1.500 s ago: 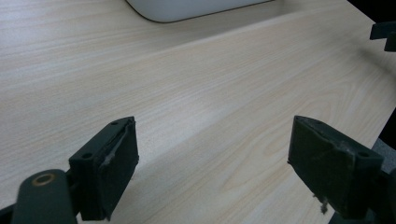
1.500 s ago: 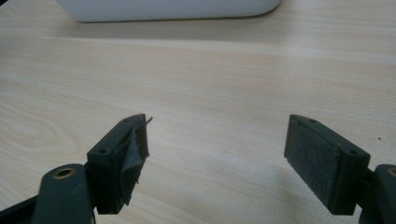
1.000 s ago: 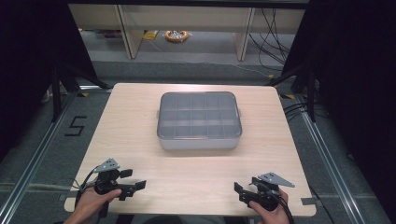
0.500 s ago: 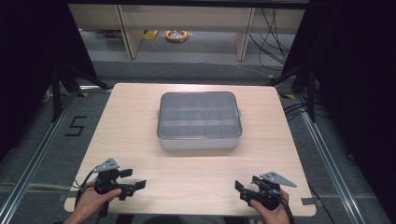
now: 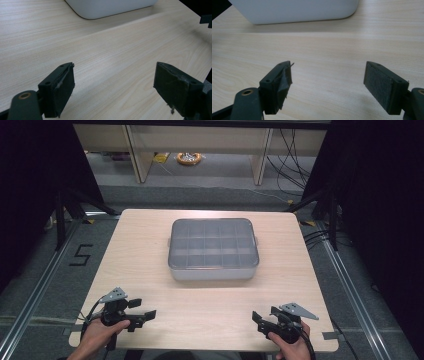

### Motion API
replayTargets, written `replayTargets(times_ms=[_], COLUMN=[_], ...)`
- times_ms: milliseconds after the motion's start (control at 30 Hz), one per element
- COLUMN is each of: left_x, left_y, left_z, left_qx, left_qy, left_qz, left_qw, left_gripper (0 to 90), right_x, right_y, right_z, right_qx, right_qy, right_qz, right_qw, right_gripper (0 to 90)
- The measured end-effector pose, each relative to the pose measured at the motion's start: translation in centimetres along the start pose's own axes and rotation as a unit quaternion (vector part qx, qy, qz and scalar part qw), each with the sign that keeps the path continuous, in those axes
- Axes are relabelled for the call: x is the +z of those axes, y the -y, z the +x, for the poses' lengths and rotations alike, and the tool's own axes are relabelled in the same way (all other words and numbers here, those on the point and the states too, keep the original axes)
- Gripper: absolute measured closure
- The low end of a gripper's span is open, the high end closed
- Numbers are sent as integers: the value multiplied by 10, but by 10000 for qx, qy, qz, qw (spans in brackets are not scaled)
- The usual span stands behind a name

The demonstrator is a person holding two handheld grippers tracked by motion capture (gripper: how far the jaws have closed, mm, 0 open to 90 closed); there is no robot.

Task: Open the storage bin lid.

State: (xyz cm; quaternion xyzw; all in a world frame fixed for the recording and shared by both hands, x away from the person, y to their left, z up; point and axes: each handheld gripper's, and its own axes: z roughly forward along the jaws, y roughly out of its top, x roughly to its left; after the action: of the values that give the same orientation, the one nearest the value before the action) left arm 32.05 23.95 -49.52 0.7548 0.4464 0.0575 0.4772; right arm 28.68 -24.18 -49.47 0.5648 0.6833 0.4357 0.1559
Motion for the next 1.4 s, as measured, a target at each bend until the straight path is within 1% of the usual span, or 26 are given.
replayTargets(times_ms=[67,133,167,200,233,267,367,400,433,467,633,667,700,733,767,800,833,900,933,967,1067,1167,1267,1300,1367,1400], left_x=[0,0,1,2,3,4,5,5,6,6,7,8,8,9,9,10,11,14,14,15,18,22,25,26,28,29], left_y=[-1,-2,-2,-2,-2,-2,-3,-4,-4,-4,-8,-9,-10,-11,-13,-14,-15,-19,-19,-20,-24,-32,-36,-37,-42,-44], left_z=[0,1,1,1,1,1,1,1,1,2,2,3,3,4,5,5,7,9,9,10,14,18,20,20,22,23], left_qx=[-38,-227,-347,-374,-353,-346,-344,-342,-354,-358,-323,-335,-339,-348,-337,-371,-374,-451,-451,-484,-606,-700,-708,-743,-791,-812], left_qy=[-2,142,251,268,258,255,245,236,226,225,191,216,218,218,191,214,209,237,237,231,271,282,289,301,297,308], left_qz=[-21,-49,-58,-36,-11,-13,4,3,-28,-29,-85,-59,-73,-84,-64,-102,-74,-101,-101,-84,-99,-120,-119,-130,-166,-176], left_qw=[10000,9996,9991,9989,9990,9991,9991,9991,9991,9991,9993,9992,9992,9991,9992,9990,9991,9986,9986,9985,9977,9971,9970,9967,9963,9961], left_gripper=[162,163,163,163,164,164,164,164,165,165,166,166,166,166,166,166,166,166,166,166,166,166,167,167,168,168], right_x=[0,0,1,0,0,1,2,2,1,2,3,5,4,5,4,7,6,8,9,9,13,17,18,17,18,18], right_y=[-1,-2,-2,-3,-4,-5,-6,-7,-8,-9,-12,-13,-13,-15,-16,-18,-20,-24,-26,-27,-32,-43,-51,-56,-63,-67], right_z=[-1,-2,-1,1,-1,-5,-7,-7,-5,-10,-14,-14,-12,-16,-12,-15,-18,-19,-19,-20,-21,-24,-26,-24,-28,-29], right_qx=[-80,-69,-14,174,131,-52,-90,-34,229,-33,36,133,345,123,433,221,162,185,232,187,219,586,525,728,546,516], right_qy=[-5,0,9,-9,44,18,9,58,78,59,69,-11,-5,9,22,40,-6,-36,-144,-13,-126,-465,-506,-608,-579,-642], right_qz=[-24,-7,-77,-31,-108,-185,-165,-186,-170,-258,-304,-360,-338,-376,-309,-424,-395,-477,-493,-453,-490,-437,-497,-467,-579,-599], right_qw=[10000,10000,10000,9998,9998,9998,9998,9998,9996,9996,9995,9993,9988,9992,9986,9989,9991,9987,9984,9988,9985,9962,9961,9944,9951,9948], right_gripper=[235,234,235,235,234,234,233,233,234,234,233,231,230,231,231,230,229,223,220,220,216,214,210,209,210,211])
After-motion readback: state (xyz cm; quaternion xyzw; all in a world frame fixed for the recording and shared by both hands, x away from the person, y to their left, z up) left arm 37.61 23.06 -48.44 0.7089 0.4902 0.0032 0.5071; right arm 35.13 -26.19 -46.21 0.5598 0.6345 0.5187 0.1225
